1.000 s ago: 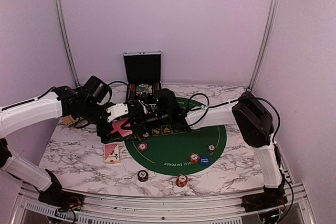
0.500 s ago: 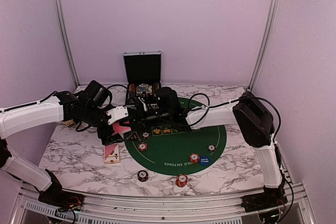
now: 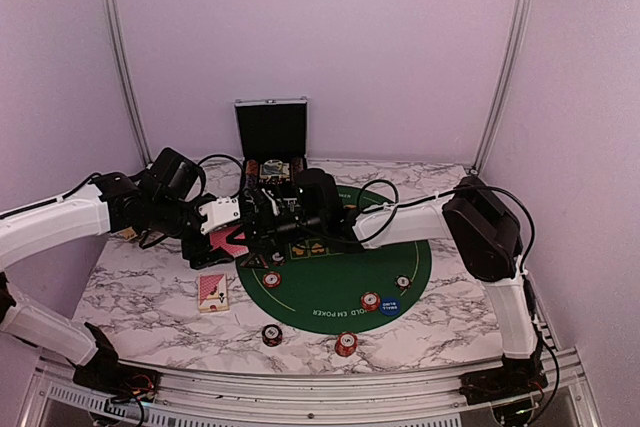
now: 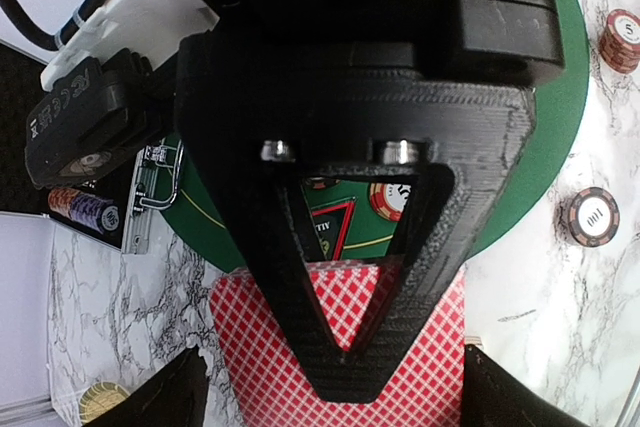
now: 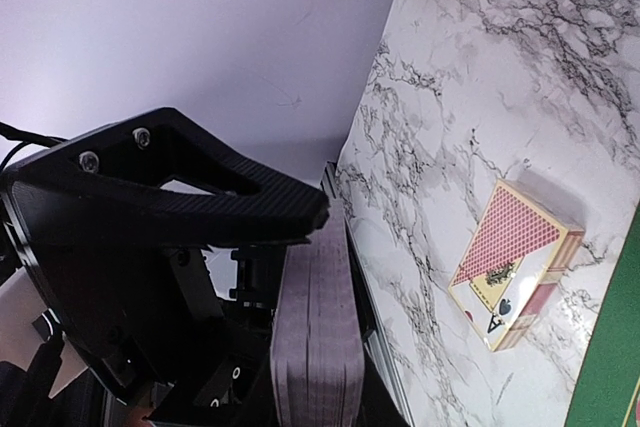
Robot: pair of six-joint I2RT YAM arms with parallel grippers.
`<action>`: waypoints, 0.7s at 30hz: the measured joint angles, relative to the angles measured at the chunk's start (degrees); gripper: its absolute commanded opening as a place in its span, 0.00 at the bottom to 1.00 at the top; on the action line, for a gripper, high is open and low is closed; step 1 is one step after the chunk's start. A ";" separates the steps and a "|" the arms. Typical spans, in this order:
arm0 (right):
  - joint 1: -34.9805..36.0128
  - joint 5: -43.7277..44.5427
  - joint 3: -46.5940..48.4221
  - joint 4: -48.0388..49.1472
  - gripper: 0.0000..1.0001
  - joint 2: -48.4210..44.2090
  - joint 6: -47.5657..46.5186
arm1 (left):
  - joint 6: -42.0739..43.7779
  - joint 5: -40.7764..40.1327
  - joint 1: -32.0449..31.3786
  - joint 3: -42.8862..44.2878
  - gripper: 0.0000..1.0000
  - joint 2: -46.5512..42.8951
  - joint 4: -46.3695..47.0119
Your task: Distribute texas hold em gaming equipment
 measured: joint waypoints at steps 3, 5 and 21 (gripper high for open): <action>0.02 -0.02 0.00 -0.02 0.00 0.00 0.00 | 0.37 0.33 0.00 -0.02 0.96 0.00 -0.02; 0.02 -0.02 0.00 -0.02 0.00 0.00 0.00 | 0.22 0.46 0.00 -0.04 0.98 0.00 -0.04; 0.02 -0.44 -1.05 0.31 0.00 -0.07 0.72 | -0.04 1.14 0.00 -0.85 0.93 0.31 -0.07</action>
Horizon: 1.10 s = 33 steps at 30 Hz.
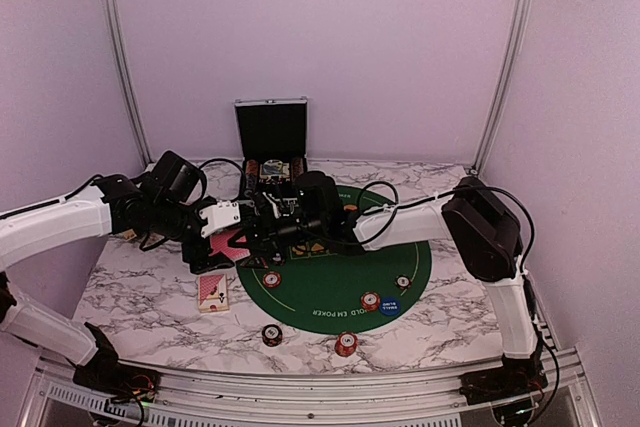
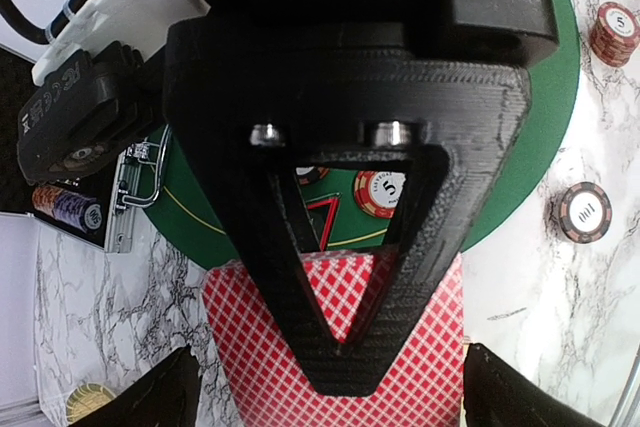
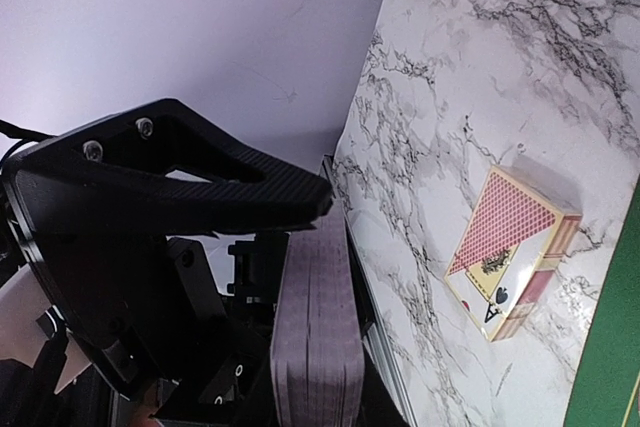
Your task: Distribute texas hold em gaming equipment
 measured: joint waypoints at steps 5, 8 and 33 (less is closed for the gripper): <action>0.00 -0.46 -0.09 0.13 0.00 -0.02 0.15 | -0.04 0.33 0.00 -0.11 0.98 0.52 -0.02; 0.00 -0.66 -0.09 0.24 0.00 -0.02 0.15 | -0.48 0.35 0.02 -0.20 0.99 0.72 -0.02; 0.00 -0.57 -0.39 0.76 0.00 -0.04 0.00 | 0.50 3.45 1.09 0.46 0.65 2.67 -1.40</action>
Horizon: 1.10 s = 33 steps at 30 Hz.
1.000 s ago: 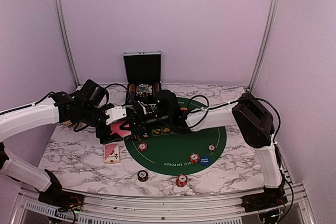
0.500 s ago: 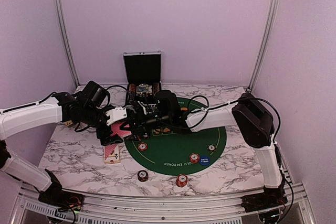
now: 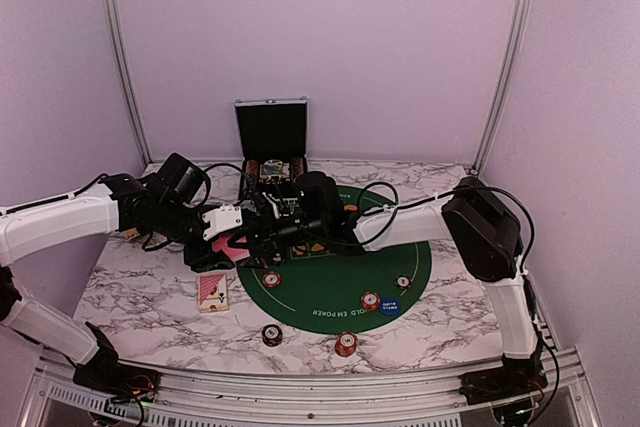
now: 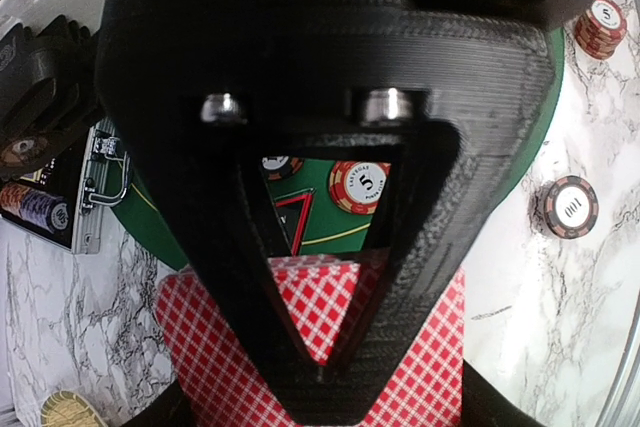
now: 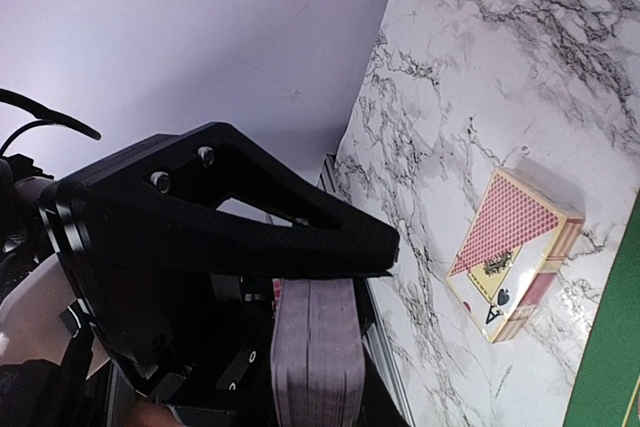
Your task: Distribute texas hold em gaming equipment
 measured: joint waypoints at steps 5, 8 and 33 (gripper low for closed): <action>0.00 0.44 0.00 -0.09 0.00 0.00 -0.26 | 0.13 -0.09 0.22 0.00 0.60 0.00 0.04; 0.00 0.70 0.00 -0.26 0.14 0.00 -0.98 | 0.24 -0.24 0.22 0.00 0.56 0.00 0.02; 0.63 -2.10 1.40 9.77 0.03 4.57 7.76 | 1.46 -0.90 0.22 2.78 0.52 1.53 -4.72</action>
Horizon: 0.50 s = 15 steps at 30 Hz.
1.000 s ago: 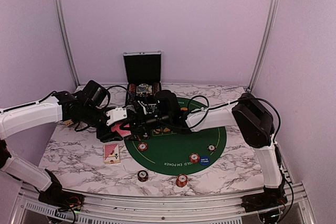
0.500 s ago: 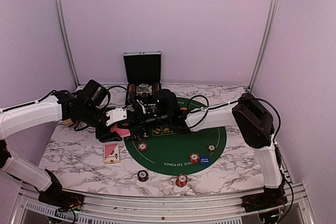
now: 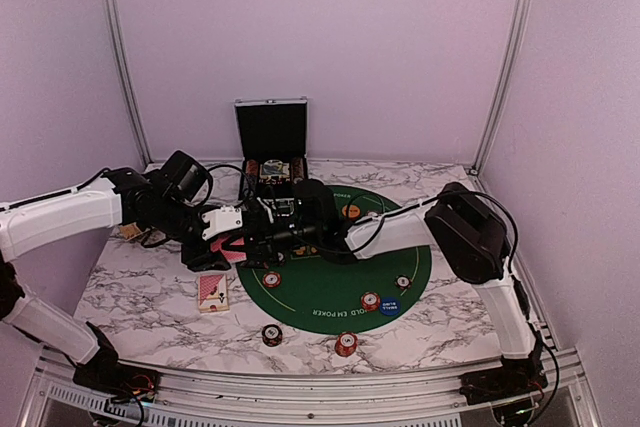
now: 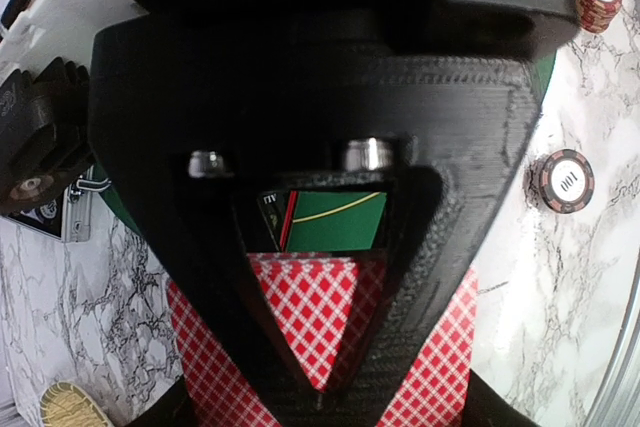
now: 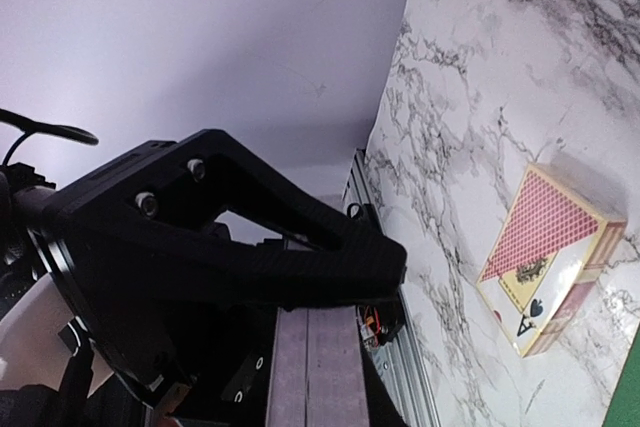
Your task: Distribute texas hold em gaming equipment
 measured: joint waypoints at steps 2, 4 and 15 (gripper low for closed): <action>0.04 -0.07 0.00 0.39 0.00 0.20 0.57 | -0.13 -0.11 0.00 0.04 0.73 0.33 -0.33; 0.04 -0.07 0.00 0.48 0.00 0.20 0.66 | -0.11 -0.26 0.00 0.39 0.98 0.35 -0.70; 0.46 -0.83 -0.59 5.14 0.00 0.20 2.25 | -0.92 -0.44 -0.02 1.20 0.99 0.46 -1.57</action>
